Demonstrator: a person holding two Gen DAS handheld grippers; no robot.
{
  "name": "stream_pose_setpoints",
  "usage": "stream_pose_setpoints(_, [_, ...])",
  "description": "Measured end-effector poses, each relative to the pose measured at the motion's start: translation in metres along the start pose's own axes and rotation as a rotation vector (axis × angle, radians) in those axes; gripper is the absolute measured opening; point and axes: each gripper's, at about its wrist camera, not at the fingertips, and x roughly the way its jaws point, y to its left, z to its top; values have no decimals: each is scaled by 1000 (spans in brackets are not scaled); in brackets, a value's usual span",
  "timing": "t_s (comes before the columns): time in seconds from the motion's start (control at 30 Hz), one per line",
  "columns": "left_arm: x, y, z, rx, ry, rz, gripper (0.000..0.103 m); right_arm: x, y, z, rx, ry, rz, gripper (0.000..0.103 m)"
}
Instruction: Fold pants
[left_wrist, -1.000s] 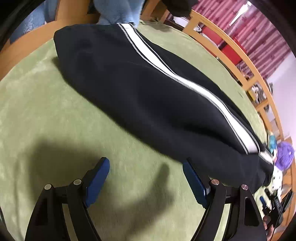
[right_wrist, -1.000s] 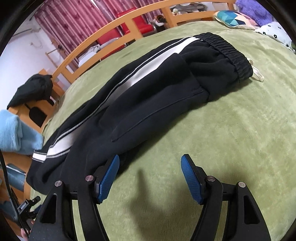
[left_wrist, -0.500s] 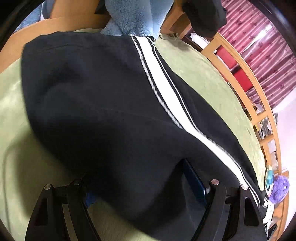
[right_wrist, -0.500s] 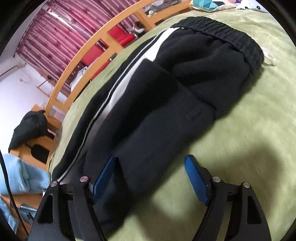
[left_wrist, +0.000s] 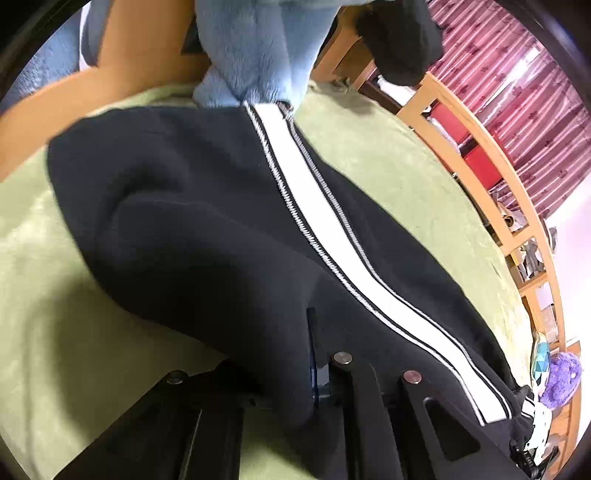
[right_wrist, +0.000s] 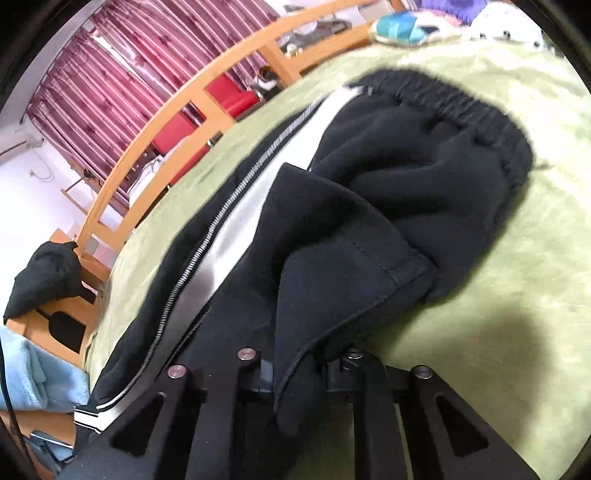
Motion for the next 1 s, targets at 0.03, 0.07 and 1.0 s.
stream_pose_setpoints(0.03, [-7,1,-2,4,-3,-2,11,-8,-1,1,-2,-8,7,13])
stream_pose_setpoints(0.07, [-16,2,-7,10,-6,-11,10,-19,-2,2,-6,-11,9,13])
stream_pose_setpoints(1.0, [-174,80,-199,147,199,-115,46,-287,-185,-105,-204,62,-229,41])
